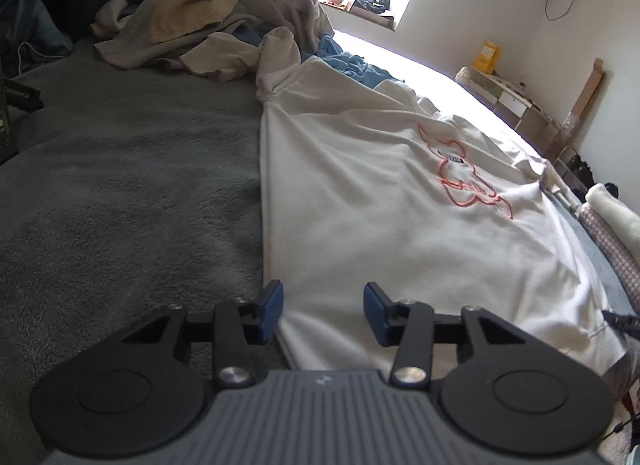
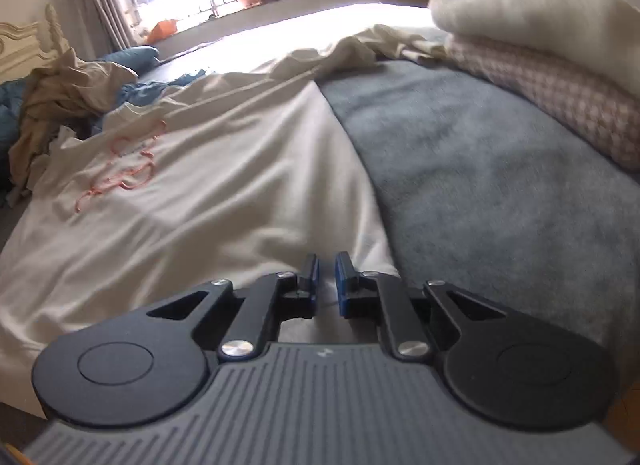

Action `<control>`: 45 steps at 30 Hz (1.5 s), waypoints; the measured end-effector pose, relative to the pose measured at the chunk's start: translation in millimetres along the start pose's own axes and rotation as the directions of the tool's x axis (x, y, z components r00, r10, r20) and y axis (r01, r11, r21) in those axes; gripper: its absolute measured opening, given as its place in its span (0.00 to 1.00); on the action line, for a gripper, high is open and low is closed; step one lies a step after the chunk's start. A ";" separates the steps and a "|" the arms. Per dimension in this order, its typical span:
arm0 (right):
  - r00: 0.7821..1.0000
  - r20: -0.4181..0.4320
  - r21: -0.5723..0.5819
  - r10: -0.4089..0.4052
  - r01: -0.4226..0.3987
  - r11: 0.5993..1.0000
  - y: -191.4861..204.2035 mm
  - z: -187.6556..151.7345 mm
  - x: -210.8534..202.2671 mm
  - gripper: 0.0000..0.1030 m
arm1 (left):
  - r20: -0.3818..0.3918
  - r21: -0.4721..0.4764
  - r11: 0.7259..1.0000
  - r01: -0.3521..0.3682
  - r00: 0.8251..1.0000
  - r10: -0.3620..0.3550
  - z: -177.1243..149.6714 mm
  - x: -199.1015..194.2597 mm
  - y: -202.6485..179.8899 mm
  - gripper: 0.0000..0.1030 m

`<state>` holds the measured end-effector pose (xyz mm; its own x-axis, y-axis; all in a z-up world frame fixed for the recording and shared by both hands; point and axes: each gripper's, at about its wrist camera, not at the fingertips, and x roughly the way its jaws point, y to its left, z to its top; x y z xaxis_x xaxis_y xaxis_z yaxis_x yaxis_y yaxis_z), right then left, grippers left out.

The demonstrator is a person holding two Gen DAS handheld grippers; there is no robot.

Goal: Fold clothes

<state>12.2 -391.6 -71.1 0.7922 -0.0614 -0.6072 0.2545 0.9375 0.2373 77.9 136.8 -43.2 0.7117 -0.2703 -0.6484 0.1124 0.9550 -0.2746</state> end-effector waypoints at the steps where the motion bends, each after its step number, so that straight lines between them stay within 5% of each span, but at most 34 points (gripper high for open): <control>1: 1.000 0.008 0.023 0.016 -0.016 1.000 -5.4 -2.5 -9.7 0.08 | 0.022 0.006 1.000 -0.031 0.999 0.030 2.2 -3.6 3.3 0.56; 5: 1.000 0.030 0.017 -0.010 0.009 1.000 -1.3 19.4 -31.9 0.11 | 0.096 0.056 0.995 -0.077 0.993 0.072 33.8 -0.2 11.2 0.58; 11: 0.965 0.084 -0.066 0.250 -0.245 0.967 85.4 94.5 -15.9 0.16 | 0.143 -0.031 0.998 -0.061 0.988 0.065 85.5 44.9 20.0 0.59; 18: 0.840 -0.070 -0.169 0.539 -0.542 0.823 263.2 167.1 73.8 0.26 | 0.190 -0.116 0.989 -0.086 0.976 0.107 128.1 107.6 34.2 0.59; 23: 0.806 -0.160 -0.318 0.570 -0.589 0.743 393.7 188.1 145.3 0.34 | 0.193 -0.191 0.980 -0.059 0.977 0.096 128.2 127.0 59.2 0.59; 26: 0.786 -0.229 -0.468 0.574 -0.606 0.643 474.2 177.3 177.0 0.42 | 0.163 -0.273 0.961 -0.046 0.982 0.093 126.6 125.6 81.4 0.58; 29: 0.786 -0.282 -0.609 0.550 -0.590 0.530 540.6 154.0 201.5 0.43 | 0.167 -0.326 0.945 -0.024 0.983 0.083 123.0 119.5 98.3 0.58; 33: 0.839 -0.284 -0.809 0.465 -0.470 0.354 605.6 117.9 233.0 0.43 | 0.175 -0.352 0.936 -0.018 0.981 0.085 116.8 114.1 111.3 0.58; 38: 0.885 -0.241 -0.945 0.399 -0.308 0.111 638.5 95.4 258.0 0.49 | 0.183 -0.358 0.934 -0.003 0.980 0.074 114.7 113.1 115.1 0.58; 41: 0.917 -0.265 -0.955 0.299 -0.292 0.049 650.8 98.0 283.9 0.54 | 0.184 -0.350 0.937 -0.006 0.980 0.075 114.7 113.5 114.2 0.58; 45: 0.929 -0.285 -0.956 0.236 -0.295 0.005 660.1 89.8 300.8 0.54 | 0.186 -0.359 0.933 0.005 0.980 0.067 113.8 113.4 115.6 0.58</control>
<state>468.3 178.0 -29.0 0.6377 0.2621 -0.7243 -0.7622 0.3504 -0.5443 250.5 230.5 -67.7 0.8343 -0.1783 -0.5216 -0.1408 0.8459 -0.5144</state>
